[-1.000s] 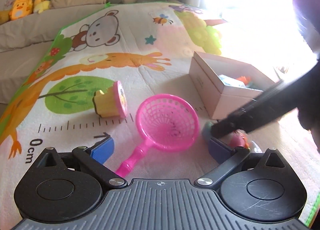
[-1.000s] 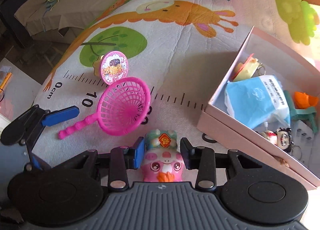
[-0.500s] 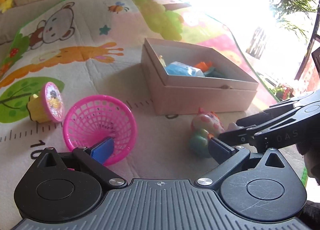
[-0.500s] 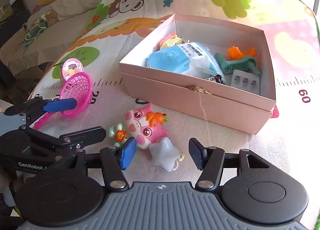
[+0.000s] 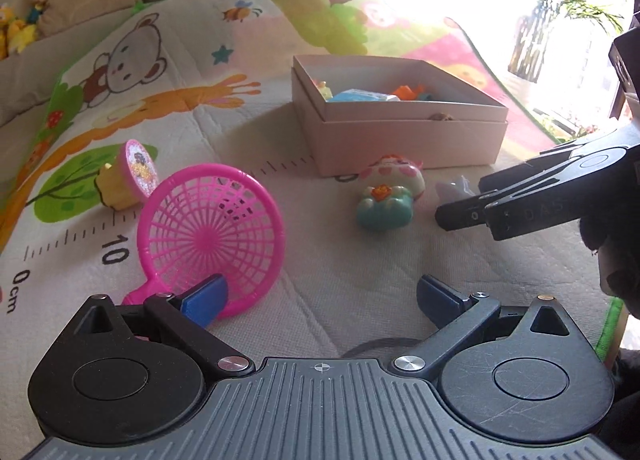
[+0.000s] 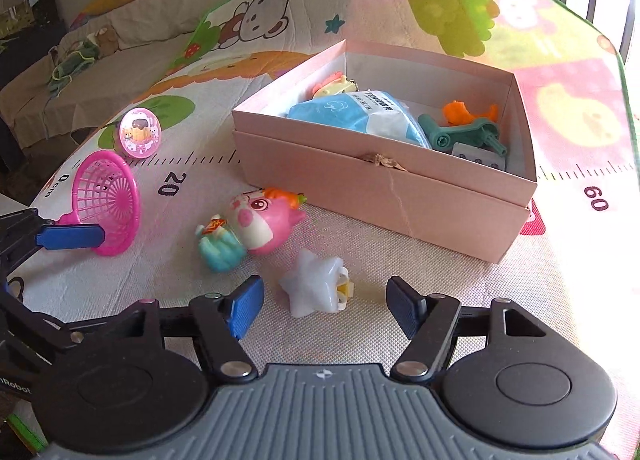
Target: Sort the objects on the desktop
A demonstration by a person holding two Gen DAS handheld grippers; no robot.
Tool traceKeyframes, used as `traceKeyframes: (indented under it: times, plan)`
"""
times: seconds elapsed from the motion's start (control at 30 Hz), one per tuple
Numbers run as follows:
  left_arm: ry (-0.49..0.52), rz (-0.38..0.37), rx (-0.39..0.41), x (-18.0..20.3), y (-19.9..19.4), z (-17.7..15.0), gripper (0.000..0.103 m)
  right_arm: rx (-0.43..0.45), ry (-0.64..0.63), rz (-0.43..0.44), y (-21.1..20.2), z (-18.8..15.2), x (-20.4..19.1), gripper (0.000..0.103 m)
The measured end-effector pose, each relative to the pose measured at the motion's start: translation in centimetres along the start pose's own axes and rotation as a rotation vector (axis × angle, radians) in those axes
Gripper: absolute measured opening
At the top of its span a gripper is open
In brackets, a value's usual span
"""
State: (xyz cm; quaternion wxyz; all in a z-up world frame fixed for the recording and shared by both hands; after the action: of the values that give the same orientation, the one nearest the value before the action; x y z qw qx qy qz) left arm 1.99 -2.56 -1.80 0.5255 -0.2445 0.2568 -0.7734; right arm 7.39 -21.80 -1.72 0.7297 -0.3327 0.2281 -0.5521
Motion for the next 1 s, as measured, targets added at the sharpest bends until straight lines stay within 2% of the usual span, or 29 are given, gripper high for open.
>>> traceKeyframes:
  times: [0.07,0.2,0.37,0.53,0.57,0.63,0.67,0.7,0.83,0.9,1.0]
  plan:
    - [0.018,0.061,0.012,-0.2,-0.1,0.1,0.103,0.013,-0.001,-0.021,-0.4,-0.1,0.1,0.069]
    - [-0.007,0.118,0.017,-1.1,0.3,0.9,0.103,0.049,-0.003,-0.027,-1.6,-0.2,0.2,0.069]
    - [-0.031,0.164,0.002,-2.0,0.8,1.1,0.103,0.082,-0.030,0.019,-1.4,0.8,-0.9,0.078]
    - [-0.036,0.184,0.003,-2.7,0.4,1.1,0.103,0.061,-0.081,0.018,0.2,1.0,-2.2,0.079]
    - [-0.036,0.188,0.007,-2.8,0.1,1.2,0.103,0.058,-0.082,0.024,0.2,0.8,-2.2,0.078]
    - [-0.039,0.193,0.022,-2.7,-0.4,1.5,0.103,0.054,-0.089,0.016,0.0,0.3,-2.0,0.062]
    - [-0.037,0.186,0.040,-2.6,-0.9,1.8,0.103,0.048,-0.090,0.007,-0.1,0.1,-1.8,0.048]
    - [-0.032,0.168,0.061,-2.2,-1.5,2.1,0.103,0.038,-0.086,-0.003,-0.2,-0.2,-1.4,0.042]
    - [0.023,0.072,0.135,0.4,-2.8,3.3,0.103,0.028,-0.063,-0.061,-1.2,-1.5,0.5,0.038]
    - [0.064,0.029,0.135,2.4,-2.0,3.7,0.103,0.025,-0.052,-0.091,-1.7,-2.1,1.4,0.039]
    - [0.122,0.006,0.115,4.6,0.6,4.2,0.103,0.029,-0.027,-0.106,-2.6,-3.0,2.6,0.039]
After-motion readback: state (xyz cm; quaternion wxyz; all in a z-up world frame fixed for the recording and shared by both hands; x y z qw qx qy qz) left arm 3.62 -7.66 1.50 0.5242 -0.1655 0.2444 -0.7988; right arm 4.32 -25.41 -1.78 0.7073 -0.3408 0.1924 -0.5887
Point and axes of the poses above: each gripper's, at about its wrist camera, not at the fingertips, and y roughly the way its jaws point, x to its right, z to its top, the point moved 5 cm from there along y, roughly the way its jaws point, and after that the axes turned 7 degrees about -y, right-handed, at the moved point
